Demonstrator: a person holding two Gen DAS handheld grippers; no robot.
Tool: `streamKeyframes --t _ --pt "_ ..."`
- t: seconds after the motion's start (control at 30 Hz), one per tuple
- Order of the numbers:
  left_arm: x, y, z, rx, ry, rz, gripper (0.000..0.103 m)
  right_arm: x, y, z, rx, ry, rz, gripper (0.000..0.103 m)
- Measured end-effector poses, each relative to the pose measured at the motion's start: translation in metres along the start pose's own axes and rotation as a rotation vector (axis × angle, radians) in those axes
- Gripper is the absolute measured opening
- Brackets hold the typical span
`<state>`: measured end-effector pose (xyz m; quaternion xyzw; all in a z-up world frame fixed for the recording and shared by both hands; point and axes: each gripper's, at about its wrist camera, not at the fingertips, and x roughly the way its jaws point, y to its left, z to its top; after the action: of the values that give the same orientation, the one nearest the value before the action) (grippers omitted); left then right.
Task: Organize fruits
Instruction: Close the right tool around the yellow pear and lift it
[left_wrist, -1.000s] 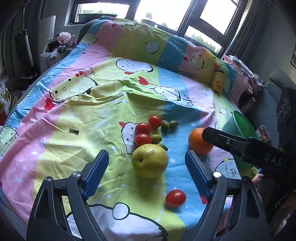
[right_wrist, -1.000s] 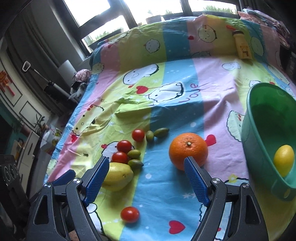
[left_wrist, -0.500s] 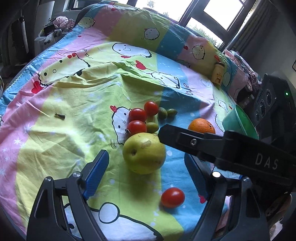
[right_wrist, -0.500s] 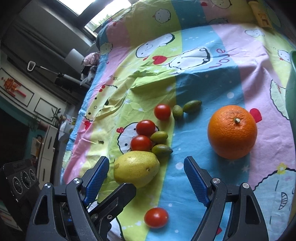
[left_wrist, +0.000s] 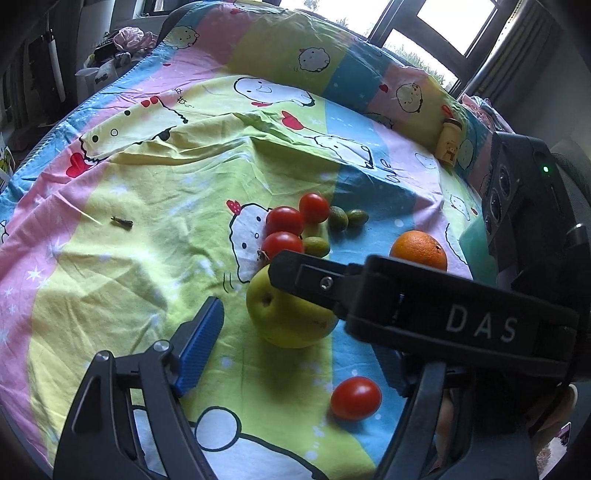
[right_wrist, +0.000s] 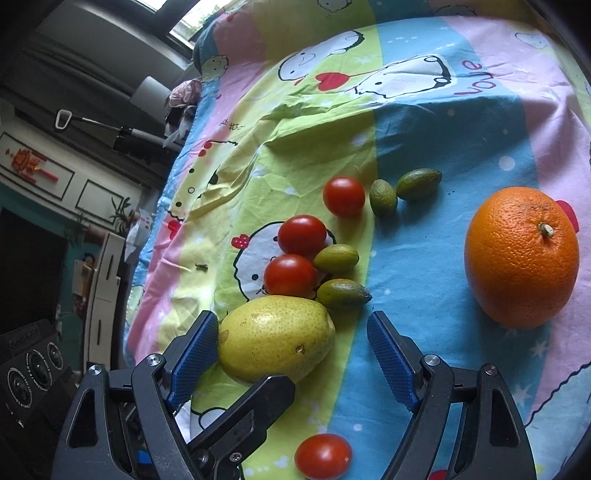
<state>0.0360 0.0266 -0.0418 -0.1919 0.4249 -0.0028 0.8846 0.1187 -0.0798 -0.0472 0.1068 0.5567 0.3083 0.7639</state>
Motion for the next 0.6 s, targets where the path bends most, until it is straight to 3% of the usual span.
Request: streamKeyframes --t 0.27,0.6 --pt "0.0008 0.0023 0.0009 -0.008 0.013 -0.021 0.066 0.0051 0.0044 0.0014 -0.021 0.013 -0.002 0.083" --pt "0.0062 0.0062 0.0013 -0.039 0.049 -0.077 0.059 0.0089 0.0037 0.0024 -0.034 0.018 0.019 0.072"
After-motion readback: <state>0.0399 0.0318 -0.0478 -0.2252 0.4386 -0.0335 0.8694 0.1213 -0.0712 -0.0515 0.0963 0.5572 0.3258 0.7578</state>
